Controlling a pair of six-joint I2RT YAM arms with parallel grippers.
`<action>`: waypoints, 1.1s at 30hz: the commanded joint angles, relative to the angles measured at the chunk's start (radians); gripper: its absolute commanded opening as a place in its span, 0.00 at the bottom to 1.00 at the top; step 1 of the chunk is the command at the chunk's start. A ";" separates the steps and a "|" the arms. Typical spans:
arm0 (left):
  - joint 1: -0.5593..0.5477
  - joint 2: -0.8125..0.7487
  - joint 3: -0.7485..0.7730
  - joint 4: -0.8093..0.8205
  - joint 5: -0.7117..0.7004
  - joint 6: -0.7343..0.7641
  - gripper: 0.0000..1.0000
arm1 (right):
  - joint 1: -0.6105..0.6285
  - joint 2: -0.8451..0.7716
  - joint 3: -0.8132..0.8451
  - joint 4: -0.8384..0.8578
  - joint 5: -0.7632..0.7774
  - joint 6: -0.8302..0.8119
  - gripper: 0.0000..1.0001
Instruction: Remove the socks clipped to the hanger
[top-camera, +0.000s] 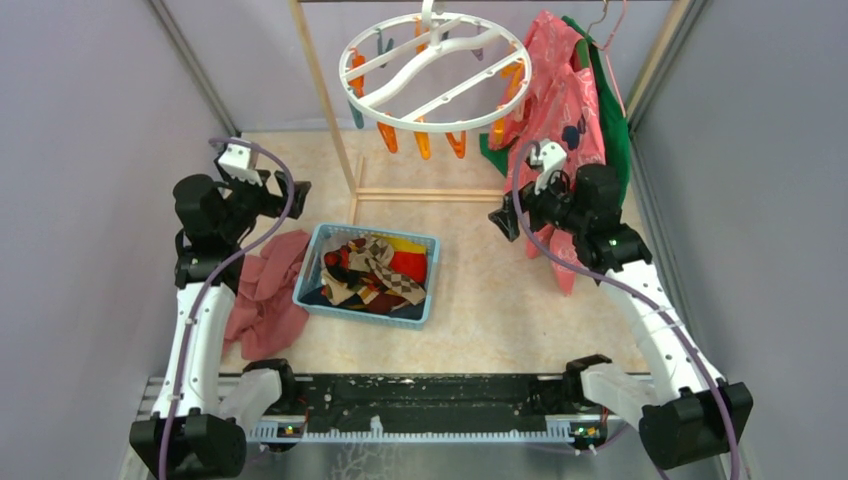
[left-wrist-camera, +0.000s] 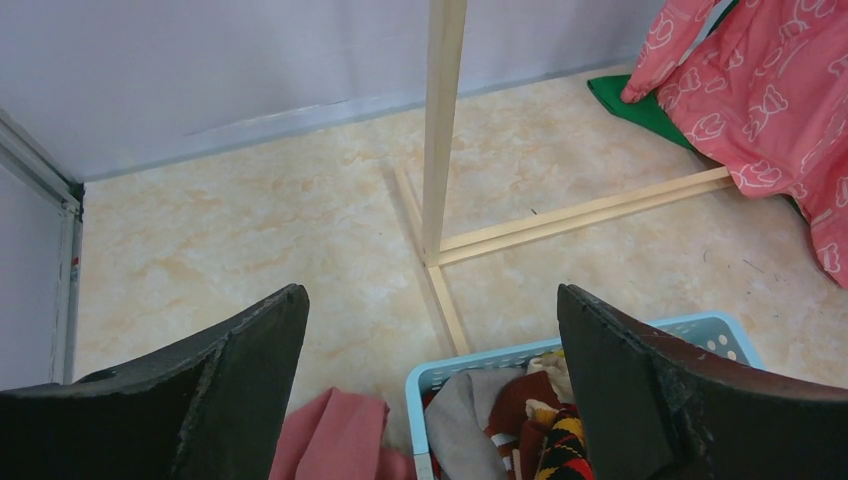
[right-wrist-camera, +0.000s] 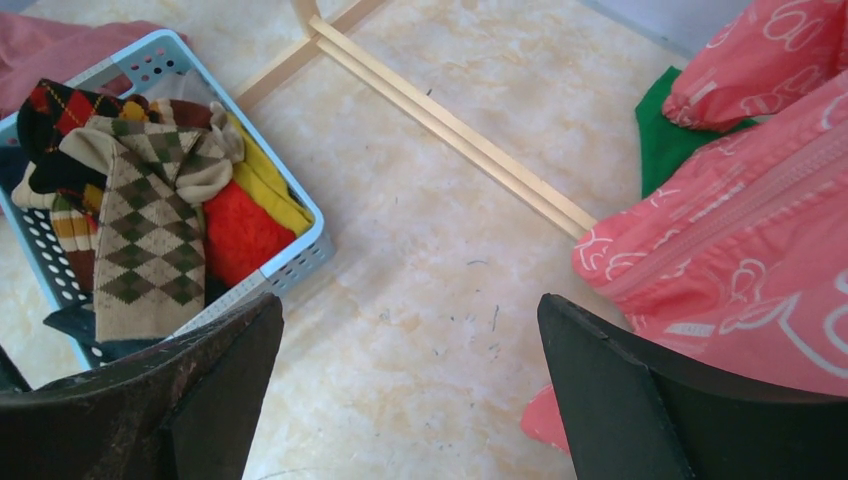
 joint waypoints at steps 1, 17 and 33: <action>0.006 -0.009 0.038 0.040 0.010 0.011 0.99 | -0.003 -0.102 -0.008 0.101 0.052 -0.034 0.98; 0.017 -0.118 -0.029 -0.019 0.122 0.067 0.99 | -0.013 -0.213 -0.089 0.185 0.178 -0.043 0.99; 0.025 -0.121 0.012 -0.082 0.220 0.074 0.99 | -0.018 -0.216 -0.089 0.180 0.183 -0.042 0.98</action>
